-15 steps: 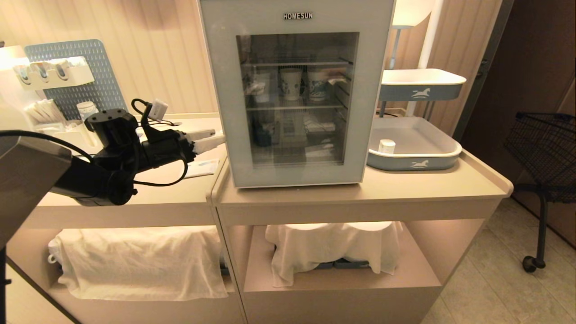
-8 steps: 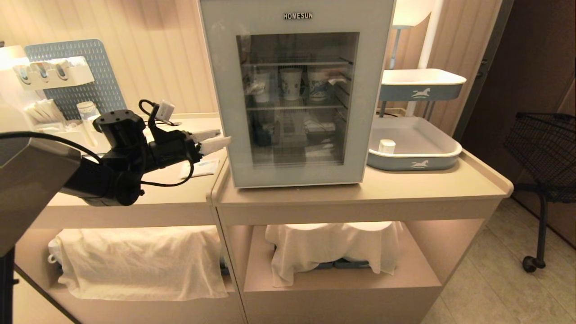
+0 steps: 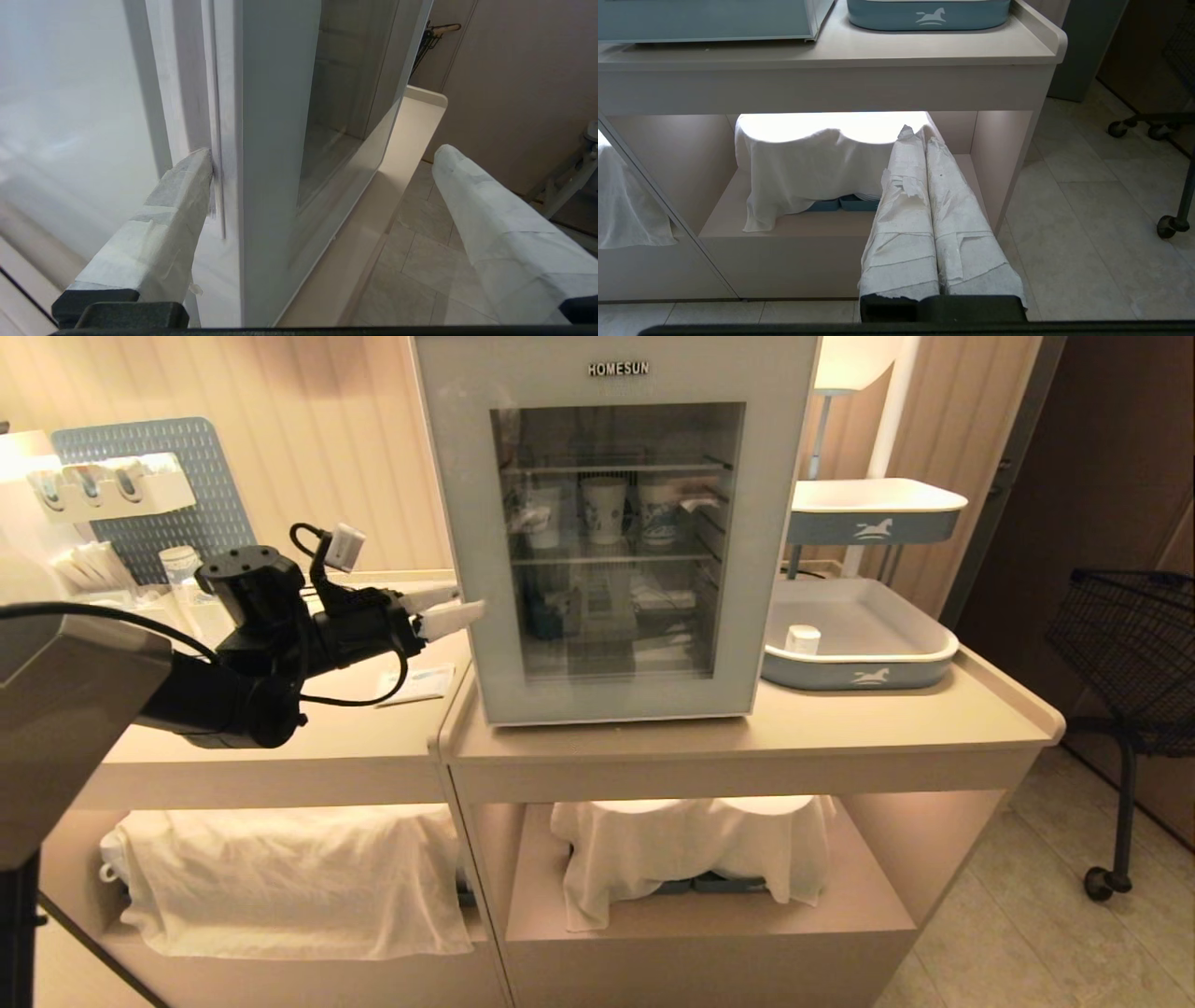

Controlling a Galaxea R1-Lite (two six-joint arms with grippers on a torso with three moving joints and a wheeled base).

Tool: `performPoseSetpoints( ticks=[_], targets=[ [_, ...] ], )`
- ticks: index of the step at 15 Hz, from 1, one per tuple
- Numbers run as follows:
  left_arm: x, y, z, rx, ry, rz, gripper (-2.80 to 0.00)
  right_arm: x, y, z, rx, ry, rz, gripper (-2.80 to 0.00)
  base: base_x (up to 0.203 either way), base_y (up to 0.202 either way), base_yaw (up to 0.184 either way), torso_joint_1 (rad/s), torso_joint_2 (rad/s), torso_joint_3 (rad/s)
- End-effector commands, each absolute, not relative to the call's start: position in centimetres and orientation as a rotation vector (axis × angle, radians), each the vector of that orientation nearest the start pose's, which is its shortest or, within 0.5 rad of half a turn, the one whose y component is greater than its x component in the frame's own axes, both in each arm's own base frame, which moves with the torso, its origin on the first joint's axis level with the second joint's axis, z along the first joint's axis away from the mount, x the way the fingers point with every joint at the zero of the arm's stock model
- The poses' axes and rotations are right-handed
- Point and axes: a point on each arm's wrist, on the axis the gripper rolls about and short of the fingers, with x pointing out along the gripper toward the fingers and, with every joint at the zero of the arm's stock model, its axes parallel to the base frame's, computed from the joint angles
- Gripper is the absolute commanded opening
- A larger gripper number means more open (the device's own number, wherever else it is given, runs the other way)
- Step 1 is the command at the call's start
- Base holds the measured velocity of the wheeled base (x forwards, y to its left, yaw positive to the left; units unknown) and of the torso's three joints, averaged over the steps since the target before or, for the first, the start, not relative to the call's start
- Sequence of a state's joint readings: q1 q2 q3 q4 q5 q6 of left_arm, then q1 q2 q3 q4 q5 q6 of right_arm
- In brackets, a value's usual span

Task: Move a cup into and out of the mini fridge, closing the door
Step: Open the freezer door

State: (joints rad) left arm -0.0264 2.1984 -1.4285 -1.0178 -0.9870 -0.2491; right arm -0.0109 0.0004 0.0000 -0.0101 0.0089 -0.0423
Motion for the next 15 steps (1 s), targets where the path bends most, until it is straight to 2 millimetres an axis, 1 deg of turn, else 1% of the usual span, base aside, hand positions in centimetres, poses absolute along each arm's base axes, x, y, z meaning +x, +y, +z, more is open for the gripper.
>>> performPoseSetpoints(
  ticks=[1, 8, 15],
  targets=[
    [44.7, -3.2, 19.9, -0.100, -0.116, -1.037, 0.00, -2.2, 0.0, 7.4, -0.043, -0.003, -0.002, -2.80, 0.000, 0.000, 0.000, 0.000, 0.00, 0.000],
    [45.2, -3.6, 19.6, -0.099, -0.124, -1.036, 0.00, -2.2, 0.0, 7.4, -0.043, -0.003, -0.002, -2.80, 0.000, 0.000, 0.000, 0.000, 0.00, 0.000],
    [44.6, -5.2, 19.5, -0.112, -0.110, -1.070, 0.00, -2.2, 0.0, 7.4, -0.043, -0.003, -0.002, -2.80, 0.000, 0.000, 0.000, 0.000, 0.00, 0.000]
  ],
)
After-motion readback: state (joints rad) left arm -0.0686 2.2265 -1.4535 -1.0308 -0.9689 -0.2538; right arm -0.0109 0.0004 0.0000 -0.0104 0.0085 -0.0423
